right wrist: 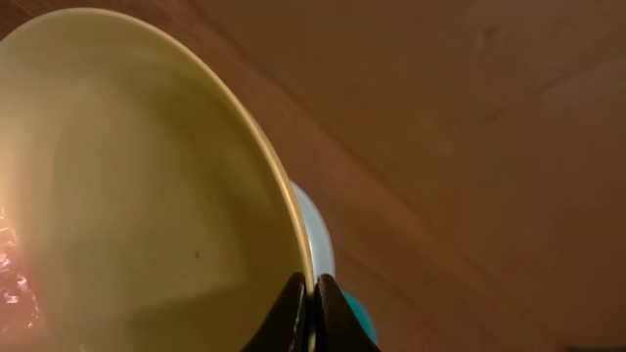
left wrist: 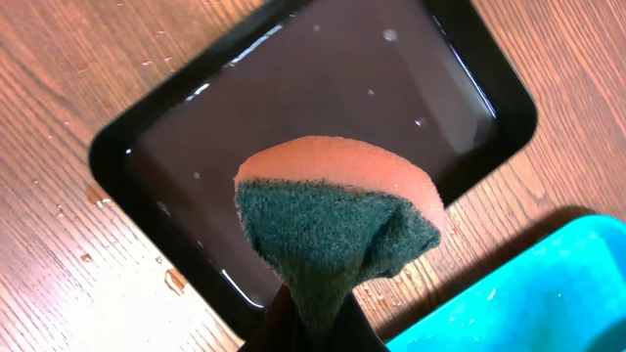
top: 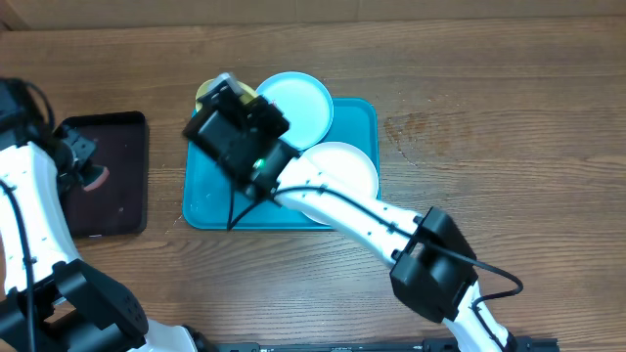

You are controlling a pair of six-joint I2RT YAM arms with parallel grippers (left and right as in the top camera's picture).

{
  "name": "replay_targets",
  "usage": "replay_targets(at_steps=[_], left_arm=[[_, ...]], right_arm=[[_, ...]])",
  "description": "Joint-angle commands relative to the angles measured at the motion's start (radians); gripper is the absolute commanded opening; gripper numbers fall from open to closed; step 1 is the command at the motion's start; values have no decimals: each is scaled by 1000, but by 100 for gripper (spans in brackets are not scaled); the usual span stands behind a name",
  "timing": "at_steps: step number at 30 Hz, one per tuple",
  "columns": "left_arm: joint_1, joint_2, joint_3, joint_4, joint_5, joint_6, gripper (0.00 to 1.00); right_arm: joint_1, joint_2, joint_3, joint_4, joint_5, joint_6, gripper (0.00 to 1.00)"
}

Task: Clean dirty plates on tray and stack at the side
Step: 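Return the sponge with the left gripper toward the black tray, then lift the yellow plate with the right gripper and place it right of tray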

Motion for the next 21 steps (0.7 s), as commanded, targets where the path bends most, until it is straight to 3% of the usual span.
replay_targets(at_steps=[1, 11, 14, 17, 19, 21], left_arm=[[31, 11, -11, -1, 52, -16, 4], [31, 11, -11, 2, 52, -17, 4], [31, 11, -11, 2, 52, -17, 4], [31, 11, -11, 2, 52, -17, 4], [31, 11, -11, 2, 52, -17, 4], [31, 11, -11, 2, 58, -17, 4]], right_arm=[[48, -48, 28, 37, 192, -285, 4], [113, -48, 28, 134, 357, -543, 4], [113, -48, 28, 159, 360, -527, 4], [95, -48, 23, 65, 112, -300, 4], [63, -43, 23, -50, -218, -275, 4], [21, -43, 23, -100, -337, -199, 4]])
